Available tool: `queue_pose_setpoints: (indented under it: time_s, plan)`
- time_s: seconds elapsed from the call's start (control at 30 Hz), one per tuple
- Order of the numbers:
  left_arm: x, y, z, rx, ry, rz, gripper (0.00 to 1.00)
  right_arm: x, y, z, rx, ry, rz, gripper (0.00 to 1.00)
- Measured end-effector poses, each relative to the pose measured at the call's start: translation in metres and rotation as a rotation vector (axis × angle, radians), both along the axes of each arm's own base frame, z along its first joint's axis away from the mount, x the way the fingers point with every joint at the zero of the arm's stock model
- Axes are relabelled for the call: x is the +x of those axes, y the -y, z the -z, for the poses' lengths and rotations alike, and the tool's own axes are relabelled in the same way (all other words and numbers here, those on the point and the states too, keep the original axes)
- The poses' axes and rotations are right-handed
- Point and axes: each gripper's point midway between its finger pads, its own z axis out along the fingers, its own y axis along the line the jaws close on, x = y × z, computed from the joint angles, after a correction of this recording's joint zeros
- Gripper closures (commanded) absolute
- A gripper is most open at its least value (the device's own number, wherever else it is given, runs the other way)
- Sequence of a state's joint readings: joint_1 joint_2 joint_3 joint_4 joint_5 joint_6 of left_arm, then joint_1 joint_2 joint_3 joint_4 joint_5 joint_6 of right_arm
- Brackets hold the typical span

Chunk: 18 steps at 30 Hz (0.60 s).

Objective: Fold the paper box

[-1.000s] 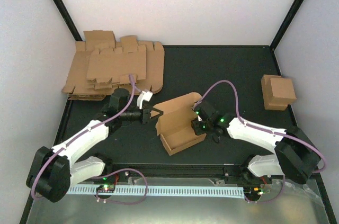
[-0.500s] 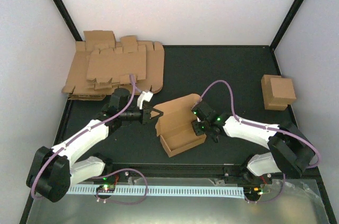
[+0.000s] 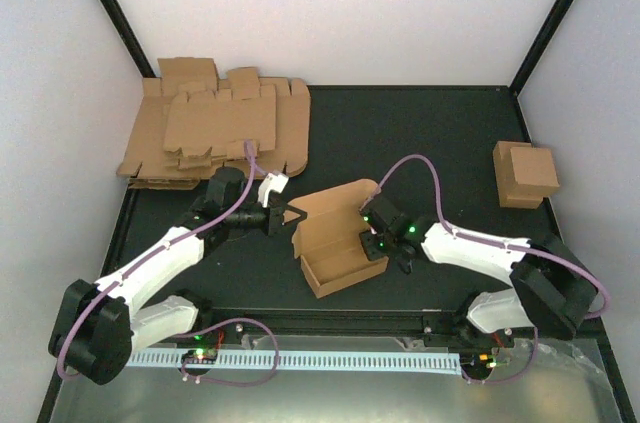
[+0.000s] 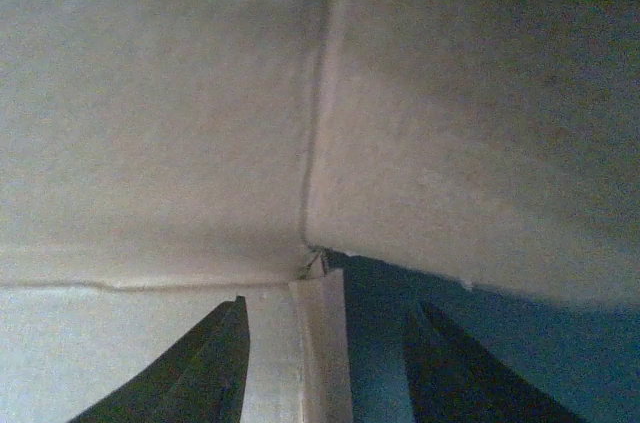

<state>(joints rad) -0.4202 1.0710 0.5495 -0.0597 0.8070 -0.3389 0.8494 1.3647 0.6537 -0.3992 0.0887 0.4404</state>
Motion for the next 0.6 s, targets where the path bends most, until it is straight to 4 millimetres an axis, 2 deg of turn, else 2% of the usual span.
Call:
queue_pose_setpoints:
  time_s: [0.37, 0.6]
  plan:
    - [0.004, 0.000, -0.005, 0.004, 0.030, -0.007, 0.99, -0.006, 0.009, -0.015, 0.066, 0.047, 0.056, 0.59]
    - [0.005, 0.000, -0.008, 0.002, 0.037, -0.007, 0.98, -0.009, 0.012, 0.000, 0.022, 0.008, 0.057, 0.60]
